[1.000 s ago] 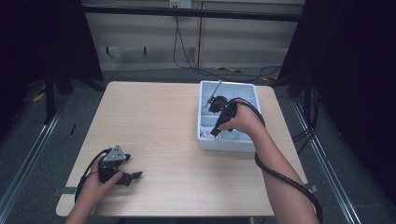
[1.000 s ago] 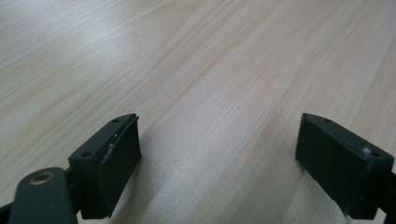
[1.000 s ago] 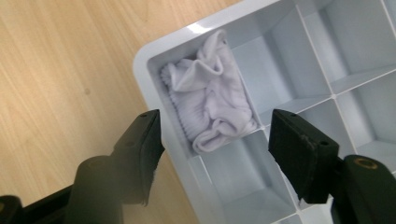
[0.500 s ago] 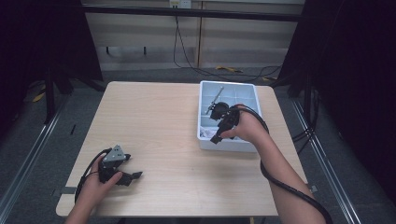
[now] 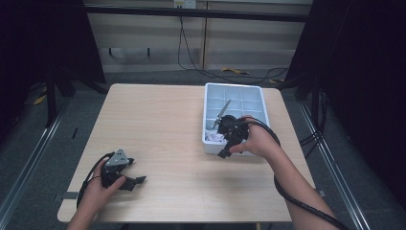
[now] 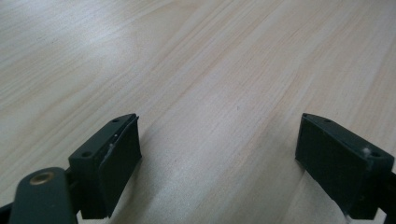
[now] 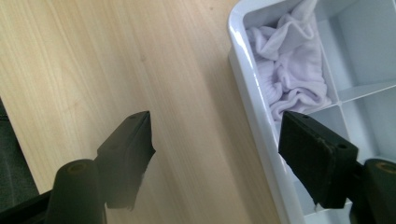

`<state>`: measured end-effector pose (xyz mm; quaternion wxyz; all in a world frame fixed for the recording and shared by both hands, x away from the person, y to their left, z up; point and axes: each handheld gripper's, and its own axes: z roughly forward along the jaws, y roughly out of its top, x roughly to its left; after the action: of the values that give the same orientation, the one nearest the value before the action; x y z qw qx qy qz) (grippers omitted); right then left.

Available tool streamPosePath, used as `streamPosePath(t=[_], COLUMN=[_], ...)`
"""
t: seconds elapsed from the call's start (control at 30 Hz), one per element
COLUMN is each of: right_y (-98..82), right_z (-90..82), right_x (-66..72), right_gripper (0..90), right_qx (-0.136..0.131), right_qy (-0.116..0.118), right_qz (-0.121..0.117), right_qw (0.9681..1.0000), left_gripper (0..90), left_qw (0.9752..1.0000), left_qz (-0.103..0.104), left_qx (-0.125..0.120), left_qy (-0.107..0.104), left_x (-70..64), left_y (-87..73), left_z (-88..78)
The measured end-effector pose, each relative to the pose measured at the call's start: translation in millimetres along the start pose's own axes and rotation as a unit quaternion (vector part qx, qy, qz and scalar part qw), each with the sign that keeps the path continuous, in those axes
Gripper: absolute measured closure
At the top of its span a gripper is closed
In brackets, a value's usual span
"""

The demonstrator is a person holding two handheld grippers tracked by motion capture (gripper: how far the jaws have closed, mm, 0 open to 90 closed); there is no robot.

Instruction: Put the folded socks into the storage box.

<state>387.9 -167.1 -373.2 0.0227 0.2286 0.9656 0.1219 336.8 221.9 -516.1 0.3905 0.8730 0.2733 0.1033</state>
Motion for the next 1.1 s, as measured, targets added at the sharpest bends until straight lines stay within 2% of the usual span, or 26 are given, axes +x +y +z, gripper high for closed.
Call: streamPosePath(t=[0.43,0.83,1.0,1.03,1.1], right_y=[-22.4,-46.3,-54.6,-59.9,-62.0], right_z=[-0.8,2.2,4.3,4.9,5.3], right_x=[14.2,19.8,20.6,21.4,20.7], right_gripper=[25.2,25.3,25.3,25.2,25.2], right_qx=[-0.007,-0.018,-0.024,-0.023,-0.024], right_qy=[0.002,0.005,0.009,0.007,0.007], right_qz=[-0.007,0.008,0.006,0.016,0.012], right_qw=[0.9999,0.9998,0.9996,0.9996,0.9996], left_gripper=[13.7,13.7,13.7,13.7,13.7], left_qw=[1.0000,1.0000,1.0000,1.0000,1.0000], left_qz=[-0.001,-0.001,-0.001,-0.001,-0.001], left_qx=[-0.001,-0.001,-0.001,-0.001,-0.001], left_qy=[0.001,0.001,0.001,0.001,0.001], left_x=[-0.3,-0.4,-0.4,-0.4,-0.3], left_y=[-0.1,-0.1,-0.1,-0.1,-0.1], left_z=[0.1,0.2,0.2,0.2,0.1])
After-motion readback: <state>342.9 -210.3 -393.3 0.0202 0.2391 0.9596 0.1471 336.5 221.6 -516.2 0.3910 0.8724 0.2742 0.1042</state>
